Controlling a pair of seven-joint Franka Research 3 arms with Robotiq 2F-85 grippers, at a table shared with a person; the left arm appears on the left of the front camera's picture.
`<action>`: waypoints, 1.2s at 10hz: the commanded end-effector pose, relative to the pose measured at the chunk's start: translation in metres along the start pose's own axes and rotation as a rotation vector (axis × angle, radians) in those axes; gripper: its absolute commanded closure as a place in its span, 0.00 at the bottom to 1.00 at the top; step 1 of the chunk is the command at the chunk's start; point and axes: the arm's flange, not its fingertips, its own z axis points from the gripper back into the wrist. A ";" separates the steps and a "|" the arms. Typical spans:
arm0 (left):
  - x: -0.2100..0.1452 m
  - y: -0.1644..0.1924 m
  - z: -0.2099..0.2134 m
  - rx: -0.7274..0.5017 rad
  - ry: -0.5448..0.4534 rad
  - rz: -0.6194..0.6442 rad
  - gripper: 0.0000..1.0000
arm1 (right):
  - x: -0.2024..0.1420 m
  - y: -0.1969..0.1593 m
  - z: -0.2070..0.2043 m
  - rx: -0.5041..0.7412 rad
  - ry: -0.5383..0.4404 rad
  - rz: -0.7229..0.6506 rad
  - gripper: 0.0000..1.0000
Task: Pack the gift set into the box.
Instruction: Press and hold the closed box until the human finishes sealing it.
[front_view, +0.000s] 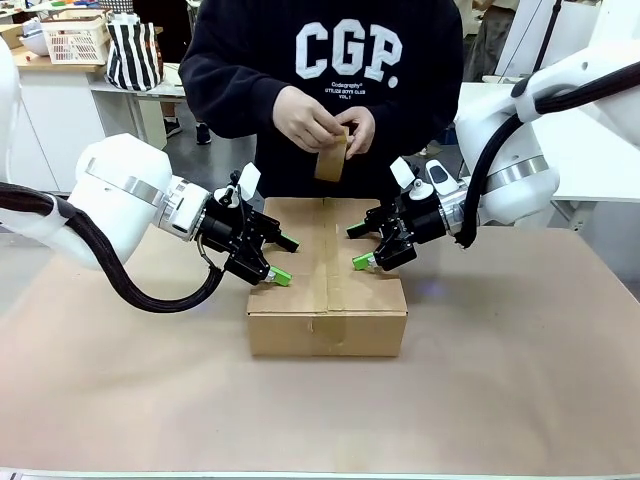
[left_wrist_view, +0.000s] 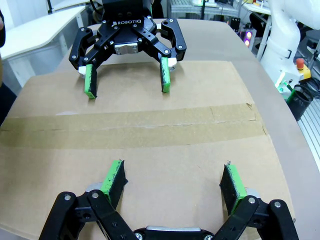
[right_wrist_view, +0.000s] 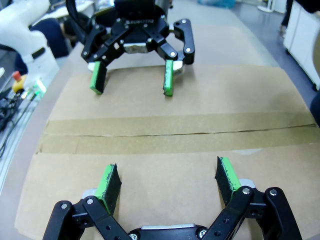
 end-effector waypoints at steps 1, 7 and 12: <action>0.000 -0.001 0.000 -0.014 0.005 -0.008 0.00 | -0.001 0.001 0.000 -0.004 0.000 0.004 0.00; 0.000 -0.001 0.000 -0.014 0.005 -0.008 0.00 | -0.001 0.001 0.000 -0.004 0.000 0.004 0.00; 0.000 -0.001 0.000 -0.014 0.005 -0.008 0.00 | -0.001 0.001 0.000 -0.004 0.000 0.004 0.00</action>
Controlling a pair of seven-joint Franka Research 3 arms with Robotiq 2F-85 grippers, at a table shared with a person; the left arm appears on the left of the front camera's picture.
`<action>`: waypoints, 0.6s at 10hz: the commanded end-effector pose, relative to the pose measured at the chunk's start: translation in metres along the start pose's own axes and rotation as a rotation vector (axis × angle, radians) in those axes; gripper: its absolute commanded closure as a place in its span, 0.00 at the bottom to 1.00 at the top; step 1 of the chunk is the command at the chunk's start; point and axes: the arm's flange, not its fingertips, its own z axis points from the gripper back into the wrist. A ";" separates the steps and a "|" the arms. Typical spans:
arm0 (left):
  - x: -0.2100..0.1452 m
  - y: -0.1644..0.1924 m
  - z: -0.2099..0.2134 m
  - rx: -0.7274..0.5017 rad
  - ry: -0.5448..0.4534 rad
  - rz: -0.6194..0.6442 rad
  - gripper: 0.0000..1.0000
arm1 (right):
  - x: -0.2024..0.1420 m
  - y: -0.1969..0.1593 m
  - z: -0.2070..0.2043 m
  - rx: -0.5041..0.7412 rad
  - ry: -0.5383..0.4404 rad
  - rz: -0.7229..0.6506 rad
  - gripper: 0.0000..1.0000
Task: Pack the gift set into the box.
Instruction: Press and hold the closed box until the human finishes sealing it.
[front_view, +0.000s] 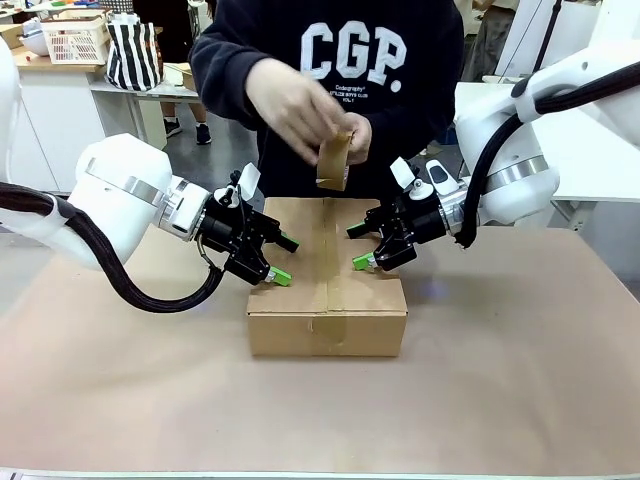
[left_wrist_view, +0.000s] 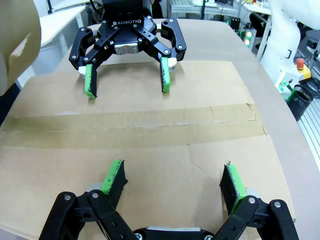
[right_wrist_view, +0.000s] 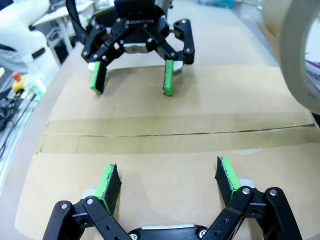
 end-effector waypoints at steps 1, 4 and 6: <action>0.000 -0.001 0.000 -0.014 0.005 -0.008 0.00 | -0.001 0.001 0.000 -0.004 0.000 0.004 0.00; 0.000 -0.001 0.000 -0.014 0.005 -0.008 0.00 | -0.001 0.001 0.000 -0.004 0.000 0.004 0.00; 0.000 -0.001 0.000 -0.014 0.005 -0.008 0.00 | -0.001 0.001 0.000 -0.004 0.000 0.004 0.00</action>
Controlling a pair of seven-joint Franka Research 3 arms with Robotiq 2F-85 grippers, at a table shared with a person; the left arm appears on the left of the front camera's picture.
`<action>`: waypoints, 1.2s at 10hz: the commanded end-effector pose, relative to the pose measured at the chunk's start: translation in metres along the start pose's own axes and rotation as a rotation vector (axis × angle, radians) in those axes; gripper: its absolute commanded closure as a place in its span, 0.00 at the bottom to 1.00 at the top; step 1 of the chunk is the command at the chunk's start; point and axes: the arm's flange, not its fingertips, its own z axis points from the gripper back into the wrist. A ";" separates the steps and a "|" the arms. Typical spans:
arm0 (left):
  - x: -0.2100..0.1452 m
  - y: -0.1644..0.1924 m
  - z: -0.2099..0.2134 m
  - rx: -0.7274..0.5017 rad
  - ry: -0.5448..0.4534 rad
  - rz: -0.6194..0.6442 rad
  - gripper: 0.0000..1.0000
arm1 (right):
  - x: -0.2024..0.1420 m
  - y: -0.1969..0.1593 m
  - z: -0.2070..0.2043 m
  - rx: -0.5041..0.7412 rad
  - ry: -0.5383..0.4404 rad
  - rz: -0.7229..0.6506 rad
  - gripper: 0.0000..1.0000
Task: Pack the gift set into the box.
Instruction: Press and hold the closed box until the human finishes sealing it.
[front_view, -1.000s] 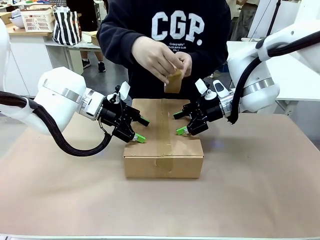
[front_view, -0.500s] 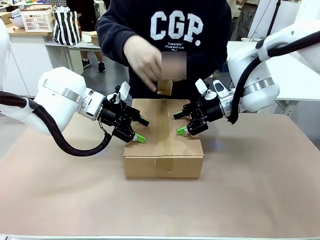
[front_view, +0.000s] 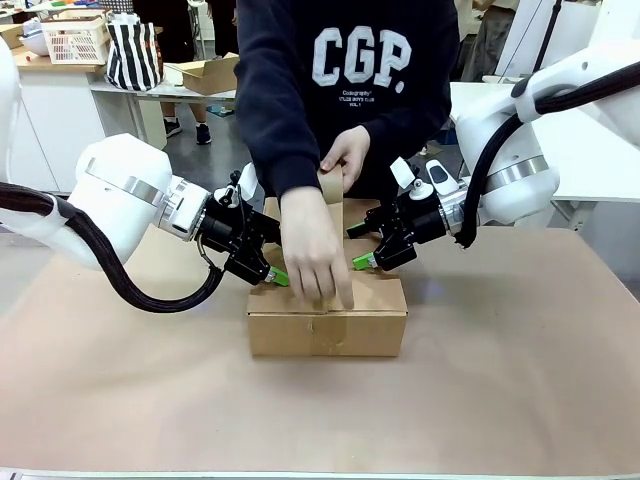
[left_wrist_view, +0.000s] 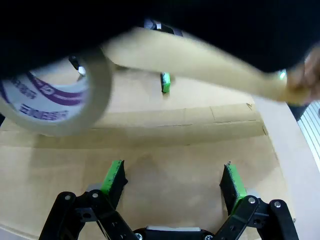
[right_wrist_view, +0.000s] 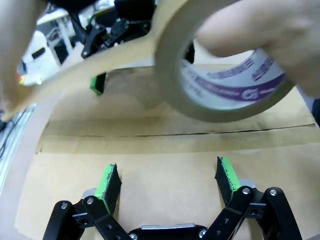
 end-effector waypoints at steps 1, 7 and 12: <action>0.000 -0.001 0.000 -0.014 0.005 -0.008 0.00 | -0.001 0.001 0.000 -0.004 0.000 0.004 0.00; 0.000 -0.001 0.000 -0.014 0.005 -0.008 0.00 | -0.001 0.001 0.000 -0.004 0.000 0.004 0.00; 0.000 -0.001 0.000 -0.014 0.005 -0.008 0.00 | -0.001 0.001 0.000 -0.004 0.000 0.004 0.00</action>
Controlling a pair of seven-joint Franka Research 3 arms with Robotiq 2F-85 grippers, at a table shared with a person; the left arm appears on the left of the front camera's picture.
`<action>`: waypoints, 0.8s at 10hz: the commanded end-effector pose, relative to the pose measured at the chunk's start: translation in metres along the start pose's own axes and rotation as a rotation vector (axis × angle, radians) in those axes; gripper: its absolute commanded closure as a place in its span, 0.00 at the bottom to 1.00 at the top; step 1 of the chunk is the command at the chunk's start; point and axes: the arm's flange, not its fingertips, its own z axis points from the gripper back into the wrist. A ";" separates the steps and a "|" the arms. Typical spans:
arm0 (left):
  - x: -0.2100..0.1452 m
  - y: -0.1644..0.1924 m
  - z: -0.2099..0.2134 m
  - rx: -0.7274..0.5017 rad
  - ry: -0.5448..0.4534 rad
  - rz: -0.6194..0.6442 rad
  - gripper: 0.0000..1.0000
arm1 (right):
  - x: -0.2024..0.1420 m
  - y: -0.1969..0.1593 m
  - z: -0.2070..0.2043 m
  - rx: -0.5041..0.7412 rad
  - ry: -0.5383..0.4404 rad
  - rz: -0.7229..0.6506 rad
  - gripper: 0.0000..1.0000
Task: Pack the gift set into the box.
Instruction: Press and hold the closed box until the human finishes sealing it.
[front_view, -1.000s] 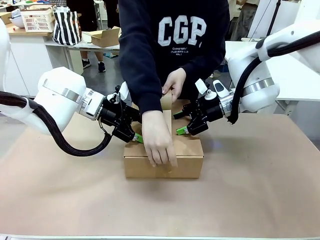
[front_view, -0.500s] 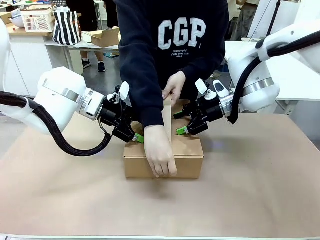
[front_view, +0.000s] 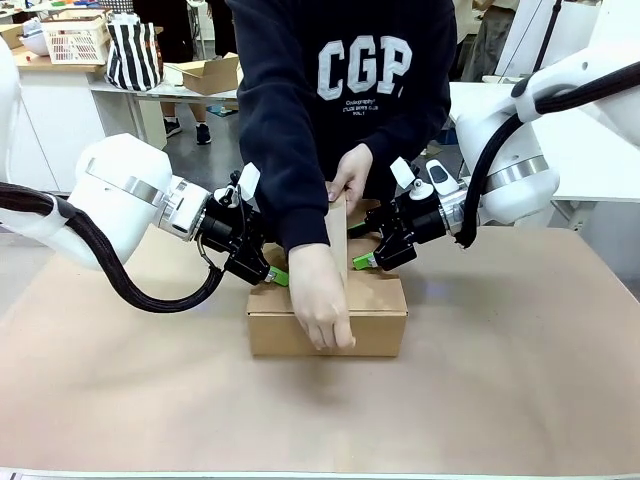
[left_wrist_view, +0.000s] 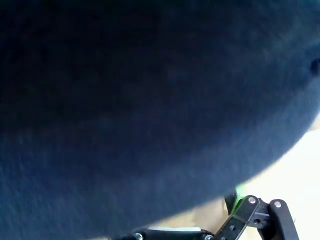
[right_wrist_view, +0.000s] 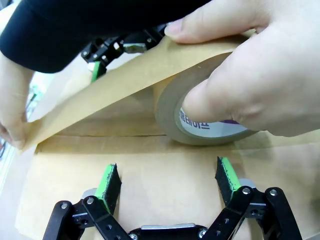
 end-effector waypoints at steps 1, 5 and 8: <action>0.000 -0.001 0.000 -0.014 0.005 -0.008 0.00 | -0.001 0.001 0.000 -0.003 0.000 0.004 0.00; 0.000 -0.001 0.000 -0.014 0.005 -0.008 0.00 | -0.001 0.001 0.000 -0.003 0.000 0.004 0.00; 0.000 -0.001 0.000 -0.014 0.005 -0.008 0.00 | -0.001 0.001 0.000 -0.003 0.000 0.004 0.00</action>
